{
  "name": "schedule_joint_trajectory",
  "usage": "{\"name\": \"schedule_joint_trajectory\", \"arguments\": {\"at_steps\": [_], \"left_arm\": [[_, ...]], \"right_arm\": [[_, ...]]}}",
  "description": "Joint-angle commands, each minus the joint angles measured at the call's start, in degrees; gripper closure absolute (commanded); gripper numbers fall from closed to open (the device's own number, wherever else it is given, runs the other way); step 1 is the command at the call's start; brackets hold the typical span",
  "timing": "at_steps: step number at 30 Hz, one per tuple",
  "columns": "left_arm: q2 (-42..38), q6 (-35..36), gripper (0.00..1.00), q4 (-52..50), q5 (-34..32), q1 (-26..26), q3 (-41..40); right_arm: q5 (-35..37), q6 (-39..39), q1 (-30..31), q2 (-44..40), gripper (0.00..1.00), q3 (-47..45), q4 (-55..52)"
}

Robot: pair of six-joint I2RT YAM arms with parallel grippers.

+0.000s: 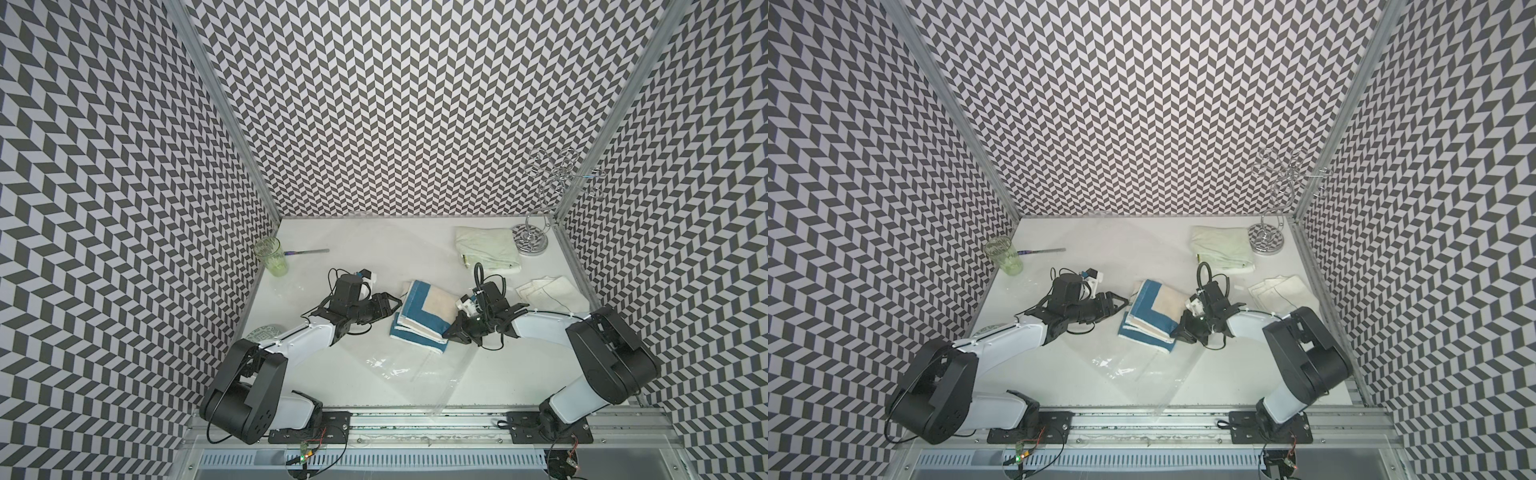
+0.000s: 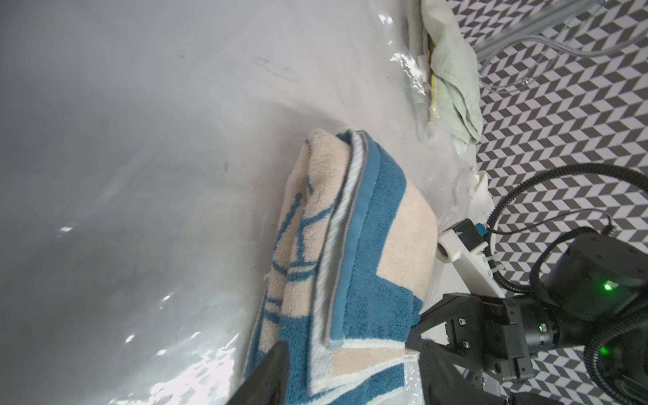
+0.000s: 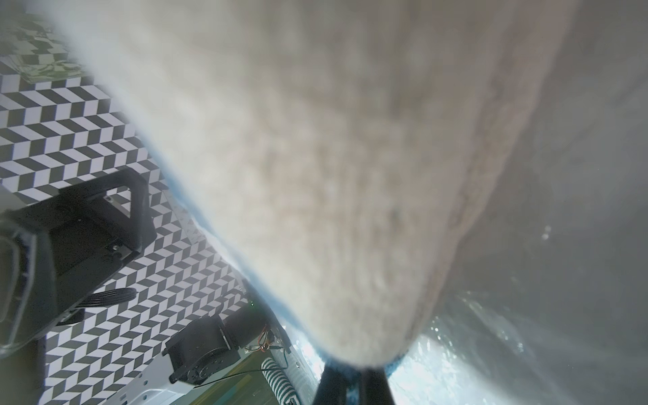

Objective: Place the folded towel into the vacuum bag
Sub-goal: Adjust the towel in the vacuum bag.

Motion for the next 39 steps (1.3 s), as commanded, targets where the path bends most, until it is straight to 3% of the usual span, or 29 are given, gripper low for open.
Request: {"name": "schedule_joint_trajectory", "arguments": {"at_steps": [1,5,15,20,28,34,37,39], "left_arm": [[2.96,0.35,0.34,-1.33,3.99,-1.18,-0.29],[4.84,-1.22,0.36,0.69,5.77,-1.58,0.14],[5.81,3.67,0.37,-6.55,-1.97,-2.48,1.11],[6.69,4.08,0.41,-6.49,-2.49,-2.56,3.16],[9.63,3.26,0.59,-3.91,-0.06,-4.35,4.55],[9.08,4.9,0.8,-5.7,0.9,-4.01,6.84],[7.83,5.98,0.99,-7.23,3.8,-3.98,10.97],[6.22,7.46,1.0,-9.64,4.89,-4.01,13.53]], "right_arm": [[1.31,-0.86,-0.03,-1.55,1.0,1.98,0.55],[1.54,-1.1,-0.17,-0.53,0.99,2.24,0.57],[1.71,-1.24,-0.36,0.08,1.0,1.69,1.15],[1.84,-1.28,-0.45,0.32,0.99,1.39,1.42],[1.99,-1.4,-0.52,0.32,0.99,1.31,1.42],[1.75,-1.91,-1.13,-1.22,0.99,2.25,-0.34],[1.19,-2.19,-1.58,-3.41,1.0,5.11,-2.58],[0.73,-1.83,-1.63,-5.23,1.0,7.64,-4.33]]}}
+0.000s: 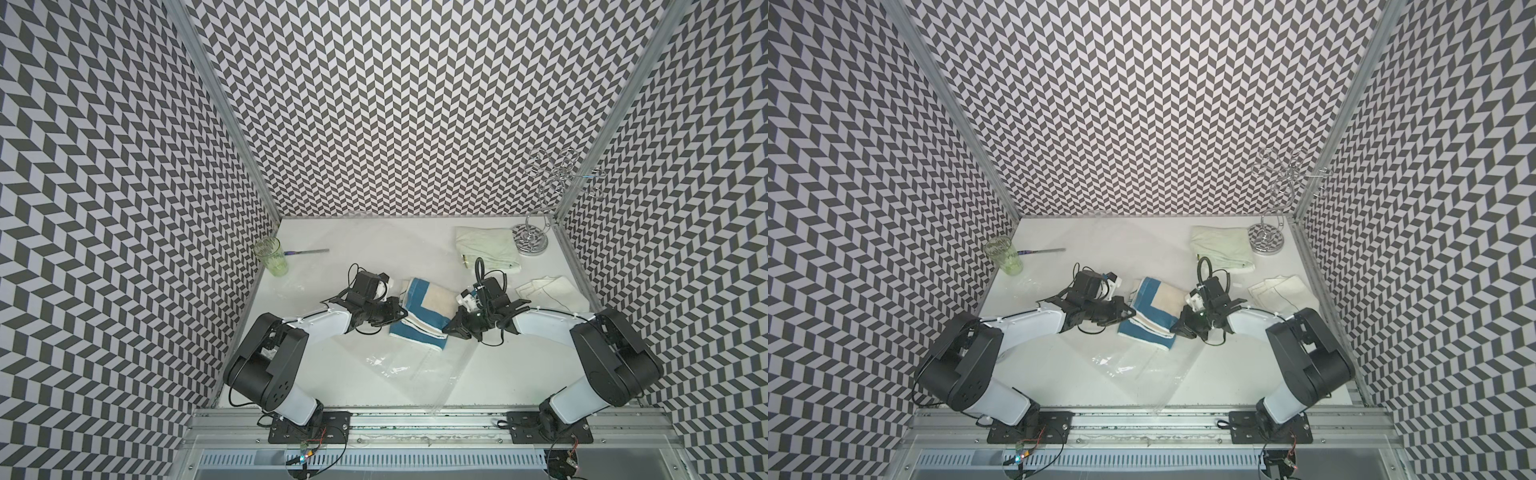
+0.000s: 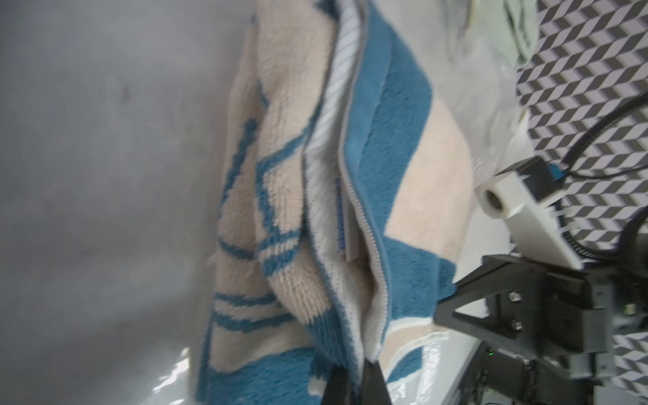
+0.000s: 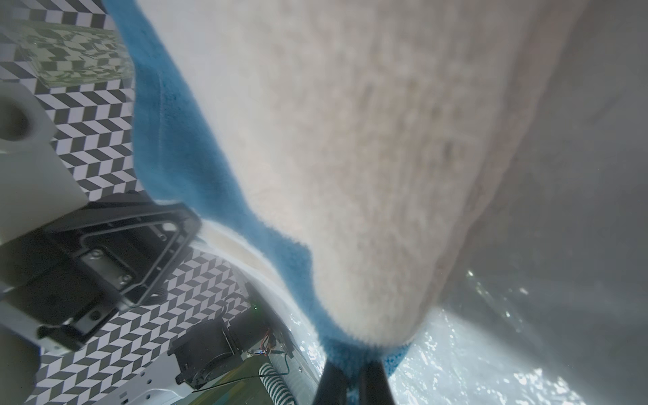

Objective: Place the folded towel into the vacuum bag
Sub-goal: Adjust the towel in the vacuum bag.

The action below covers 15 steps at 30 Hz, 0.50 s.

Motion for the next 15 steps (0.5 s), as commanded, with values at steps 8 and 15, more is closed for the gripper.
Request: {"name": "schedule_joint_trajectory", "arguments": {"at_steps": [8,15], "left_arm": [[-10.67,5.14,1.0,-5.61,8.09,4.15,-2.03],[-11.55,4.44,1.0,-3.13,9.08,5.13,-9.02]], "right_arm": [[-2.16,3.84,1.68,-9.08,1.0,6.04,-0.63],[-0.78,7.96,7.22,-7.58,1.0,0.2,5.17]]}}
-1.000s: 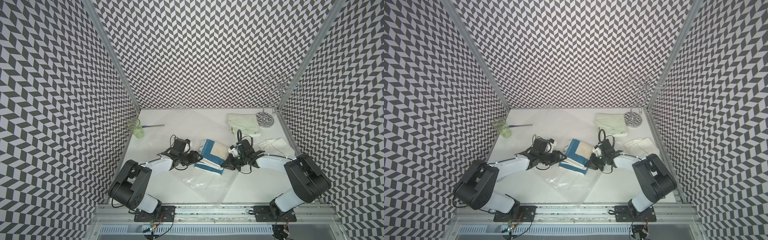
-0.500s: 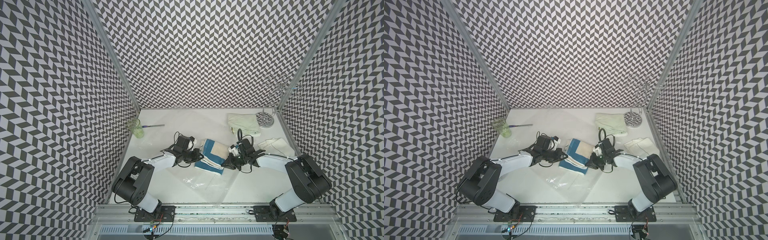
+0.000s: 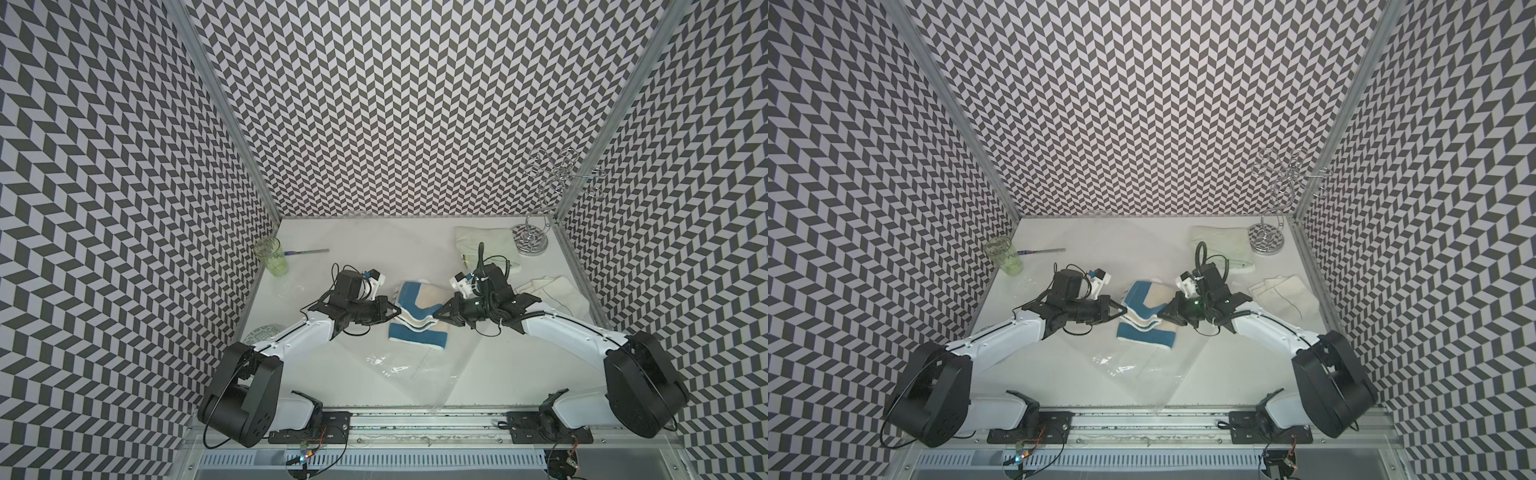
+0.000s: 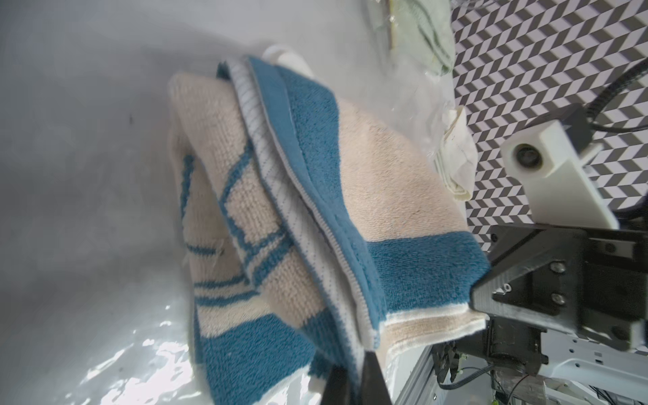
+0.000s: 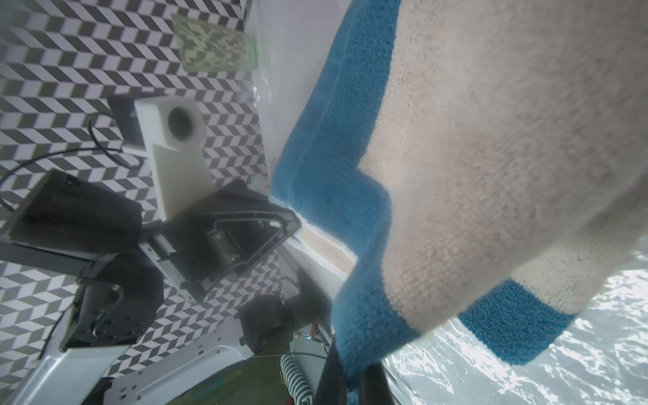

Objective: Place the folded towel into the vacuum bag
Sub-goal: Adjust the towel in the vacuum bag.

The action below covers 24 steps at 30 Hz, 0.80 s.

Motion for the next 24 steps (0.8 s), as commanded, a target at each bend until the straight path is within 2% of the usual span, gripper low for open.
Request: {"name": "schedule_joint_trajectory", "arguments": {"at_steps": [1,6,9,12,15,16,18,20,24], "left_arm": [[-0.59,0.42,1.0,0.29,1.65,0.28,-2.39],[1.04,-0.32,1.0,3.55,-0.51,0.24,-6.25],[4.47,0.93,1.0,2.41,-2.06,-0.58,-3.41],[5.32,2.1,1.0,-1.38,-7.37,-0.25,-2.34],[3.13,0.8,1.0,-1.56,-8.02,-0.24,-4.19],[2.33,0.1,0.99,-1.43,-7.54,-0.27,-4.82],[1.29,-0.12,0.94,-2.32,-6.9,-0.36,-5.1],[0.04,1.14,0.84,-5.37,-7.1,0.08,-4.13],[-4.19,2.8,0.7,-11.62,-7.34,2.5,-1.4]], "right_arm": [[0.58,2.55,1.19,1.31,1.0,-3.88,4.44],[3.58,-0.24,0.39,5.07,1.0,-7.1,5.01],[4.11,-2.48,-1.48,8.66,1.0,-7.49,5.14],[4.89,-3.82,-1.88,9.01,0.99,-6.56,4.46],[6.54,-5.79,-2.02,7.96,0.88,-4.75,1.55],[6.82,-6.39,-2.06,7.51,0.82,-4.11,0.73],[6.75,-7.84,-2.24,6.75,0.68,-2.5,-1.24],[8.32,-10.0,-2.55,5.22,0.57,0.07,-5.74],[17.7,-14.05,-3.39,0.95,0.47,5.69,-17.4]]}}
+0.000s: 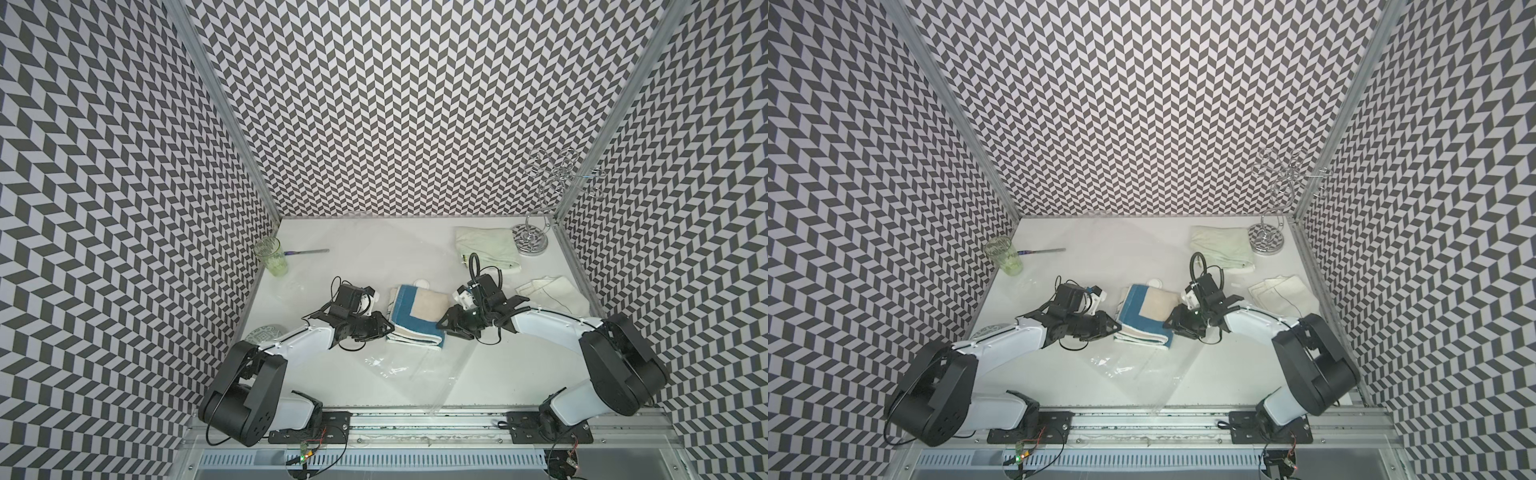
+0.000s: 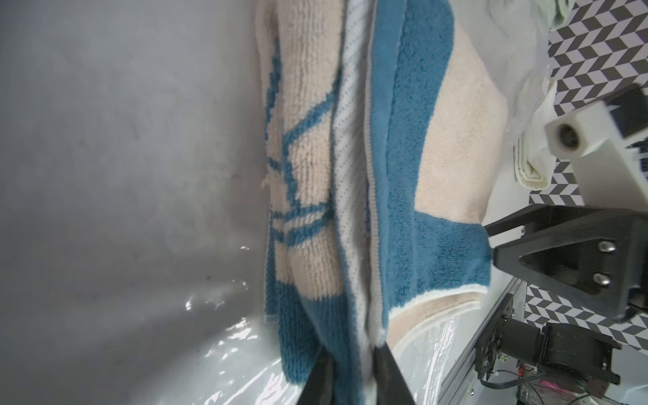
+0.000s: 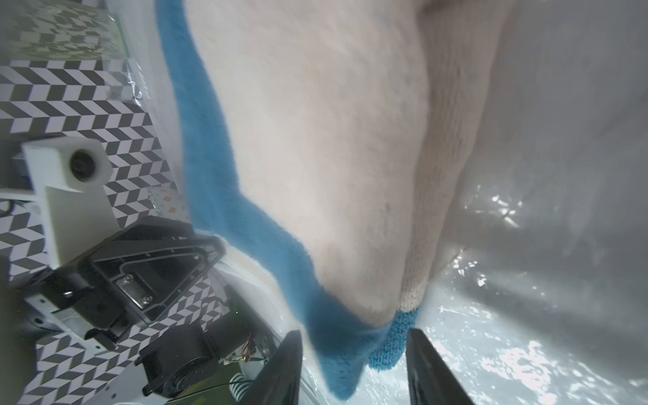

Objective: Place the folded towel into the vacuum bag
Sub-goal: Adjust the towel in the vacuum bag, then pick up the towel from the vacuum bag.

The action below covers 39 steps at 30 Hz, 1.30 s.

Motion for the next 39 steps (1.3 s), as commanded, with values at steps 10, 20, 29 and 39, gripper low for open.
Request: {"name": "schedule_joint_trajectory", "arguments": {"at_steps": [10,20,29,39], "left_arm": [[5.72,1.17,0.71,-0.52,0.08,-2.55,19.45],[16.39,-7.01,0.97,18.01,0.11,-3.55,1.76],[9.36,-11.58,0.97,19.18,2.63,-4.41,-5.49],[4.23,-6.46,0.96,8.87,-0.85,-4.89,8.88]], "right_arm": [[7.65,6.15,5.21,-0.53,0.56,10.76,4.5],[4.0,10.64,7.45,7.32,0.61,-7.11,19.09],[11.91,-10.51,5.07,8.8,0.53,6.16,-2.26],[1.29,-14.52,-2.29,5.87,0.26,6.86,0.94]]}}
